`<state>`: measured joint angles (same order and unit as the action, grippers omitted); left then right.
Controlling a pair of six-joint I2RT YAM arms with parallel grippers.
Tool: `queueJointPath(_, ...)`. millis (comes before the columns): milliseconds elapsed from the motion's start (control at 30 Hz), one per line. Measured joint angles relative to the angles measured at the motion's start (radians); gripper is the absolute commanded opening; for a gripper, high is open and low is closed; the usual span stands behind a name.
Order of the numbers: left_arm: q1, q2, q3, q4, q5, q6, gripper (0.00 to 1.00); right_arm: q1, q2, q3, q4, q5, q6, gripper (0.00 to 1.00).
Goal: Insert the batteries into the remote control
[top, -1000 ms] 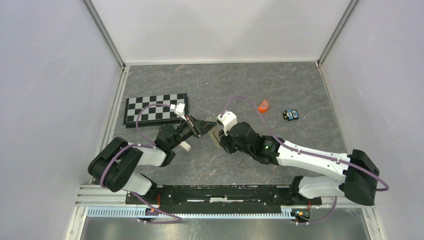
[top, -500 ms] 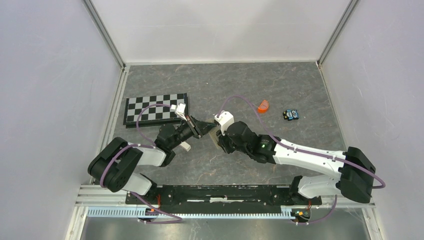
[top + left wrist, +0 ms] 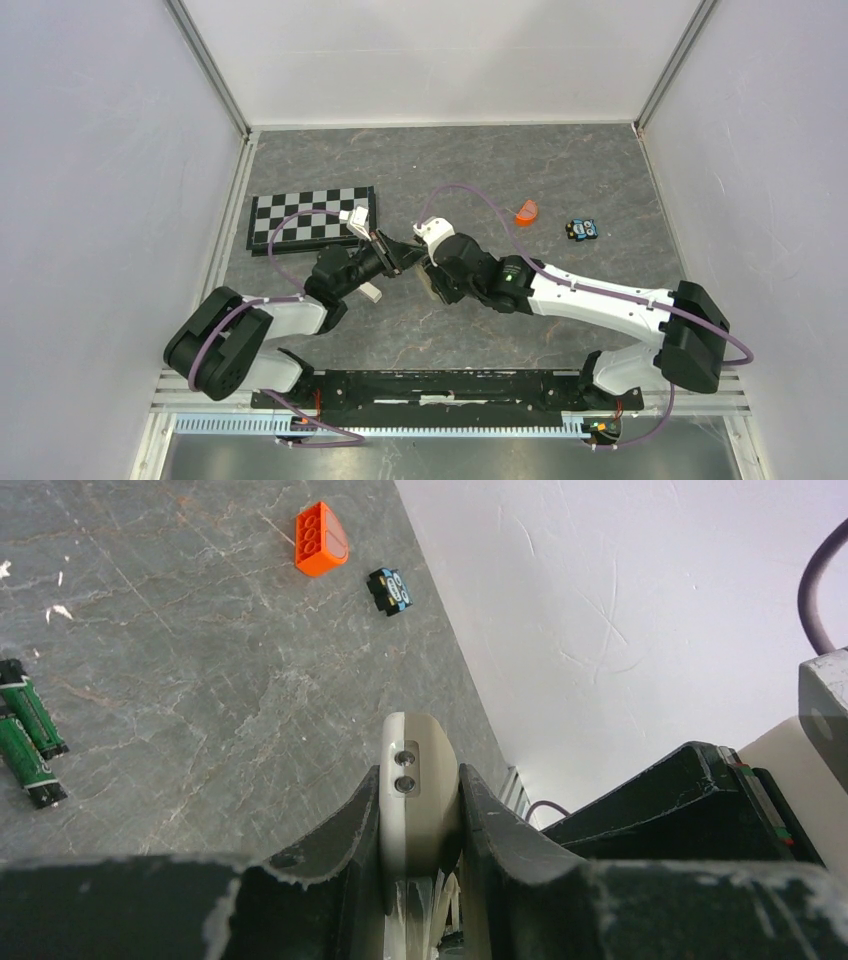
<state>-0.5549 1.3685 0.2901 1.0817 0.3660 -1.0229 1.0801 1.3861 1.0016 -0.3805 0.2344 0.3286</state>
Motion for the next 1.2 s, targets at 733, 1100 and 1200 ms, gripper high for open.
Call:
queueJointPath(733, 0.003, -0.066, 0.046, -0.232, 0.037, -0.123, 0.02, -0.004, 0.033, 0.075, -0.068, -0.027, 0.076, 0.68)
queueJointPath(1100, 0.007, -0.082, 0.057, -0.227, 0.055, -0.167, 0.02, -0.026, -0.146, -0.008, 0.048, -0.046, 0.134, 0.93)
queueJointPath(1200, 0.011, -0.084, 0.057, -0.227, 0.055, -0.182, 0.02, -0.034, -0.227, -0.058, 0.100, -0.039, 0.179, 0.98)
